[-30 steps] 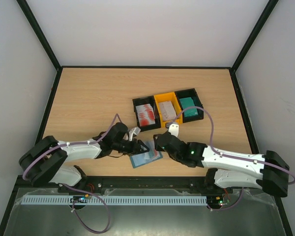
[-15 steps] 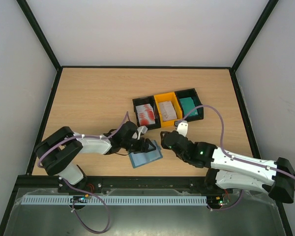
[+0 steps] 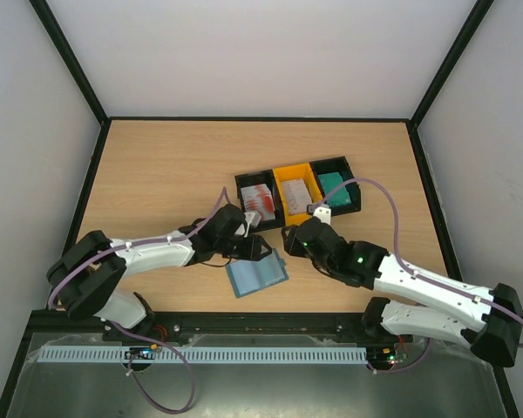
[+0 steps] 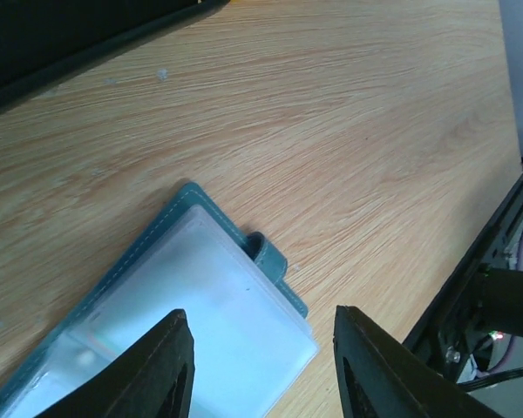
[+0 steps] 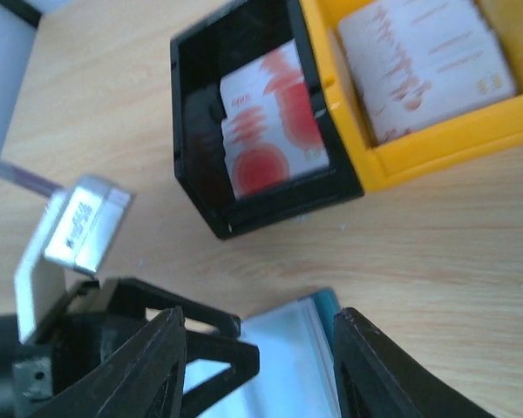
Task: Put the credit cards into the card holder
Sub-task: Turn over the card slot in the card holder, then pick up the credit card from the storage box.
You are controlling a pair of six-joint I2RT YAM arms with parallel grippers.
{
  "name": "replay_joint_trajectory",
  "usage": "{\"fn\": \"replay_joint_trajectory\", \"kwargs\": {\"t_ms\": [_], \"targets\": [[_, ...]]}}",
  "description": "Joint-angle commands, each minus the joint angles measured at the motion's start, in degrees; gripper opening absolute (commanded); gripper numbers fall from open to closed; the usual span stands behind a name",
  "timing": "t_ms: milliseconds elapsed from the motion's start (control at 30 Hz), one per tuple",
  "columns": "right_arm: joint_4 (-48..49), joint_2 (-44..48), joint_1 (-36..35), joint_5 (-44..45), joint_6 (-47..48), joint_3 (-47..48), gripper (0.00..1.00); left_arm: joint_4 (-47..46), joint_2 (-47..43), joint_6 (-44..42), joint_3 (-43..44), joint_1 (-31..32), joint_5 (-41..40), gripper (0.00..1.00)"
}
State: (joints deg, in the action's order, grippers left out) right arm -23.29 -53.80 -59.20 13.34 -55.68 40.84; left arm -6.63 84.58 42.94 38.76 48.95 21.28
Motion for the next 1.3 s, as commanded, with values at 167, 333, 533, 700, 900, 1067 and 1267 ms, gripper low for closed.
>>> {"fn": "replay_joint_trajectory", "kwargs": {"t_ms": [167,333,533,700,900,1067,1267], "targets": [[3.32,-2.37,0.68,-8.65,1.31,-3.88,0.48,18.59,-5.21,-14.13,11.26,-0.19,-9.71,0.55],[5.3,-2.18,1.58,-10.66,-0.02,-7.41,0.48,30.64,-8.7,-24.03,23.2,-3.17,-21.05,0.91],[8.2,-2.3,2.25,-10.89,-0.16,-9.16,0.5,30.93,-10.91,-29.27,29.26,-7.24,-26.81,1.0],[9.56,-2.98,3.56,-10.87,0.09,-9.25,0.53,27.98,-10.5,-30.48,30.77,-10.64,-27.02,1.0],[11.61,-5.64,8.61,-10.53,-2.04,-10.51,0.52,27.9,-5.4,-36.46,34.6,-13.08,-8.14,1.0],[16.81,-7.92,14.88,-12.94,-3.43,-12.78,0.53,30.37,1.56,-40.32,36.63,-13.0,-1.56,0.89],[18.91,-11.78,20.28,-13.66,-1.91,-13.13,0.52,39.51,12.09,-46.19,43.63,-10.8,-10.98,0.49]]}}
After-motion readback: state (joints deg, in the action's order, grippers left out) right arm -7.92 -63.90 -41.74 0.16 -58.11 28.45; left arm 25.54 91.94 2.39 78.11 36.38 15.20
